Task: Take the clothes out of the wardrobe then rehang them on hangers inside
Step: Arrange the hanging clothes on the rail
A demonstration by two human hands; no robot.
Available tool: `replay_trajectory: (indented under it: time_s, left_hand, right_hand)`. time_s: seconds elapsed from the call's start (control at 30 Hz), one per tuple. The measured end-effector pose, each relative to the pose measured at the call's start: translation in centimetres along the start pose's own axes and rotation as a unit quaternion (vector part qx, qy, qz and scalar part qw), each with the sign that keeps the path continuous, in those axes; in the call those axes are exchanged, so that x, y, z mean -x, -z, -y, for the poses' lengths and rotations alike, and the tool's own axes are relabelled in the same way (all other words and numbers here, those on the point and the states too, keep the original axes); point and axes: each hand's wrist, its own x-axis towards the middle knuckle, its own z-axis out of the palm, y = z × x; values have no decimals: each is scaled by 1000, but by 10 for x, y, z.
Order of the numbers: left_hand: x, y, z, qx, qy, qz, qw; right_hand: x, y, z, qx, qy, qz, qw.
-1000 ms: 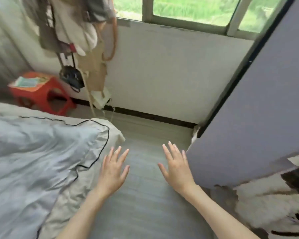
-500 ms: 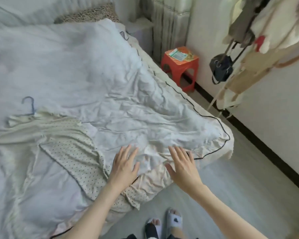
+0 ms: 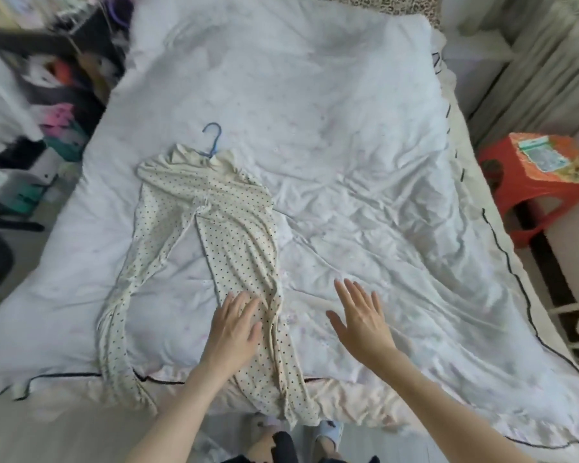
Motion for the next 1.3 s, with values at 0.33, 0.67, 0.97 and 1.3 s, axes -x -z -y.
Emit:
replay_trajectory:
  time_s: [0.33, 0.67, 0.97, 1.3]
  left_hand:
    - [-101, 18, 134, -10, 87, 83, 993]
    - [-261, 15, 274, 12, 107, 173, 979]
    - [-273, -14, 300, 39, 65, 200, 977]
    - [-275, -3, 314, 108, 39, 226, 967]
  right_hand:
    - [-171, -37, 80, 13, 23, 51, 998]
    - [-410, -73, 147, 15, 13, 55, 998]
    - [-535, -93, 162, 3, -18, 9, 1000]
    - [-527, -78, 179, -232, -121, -15, 965]
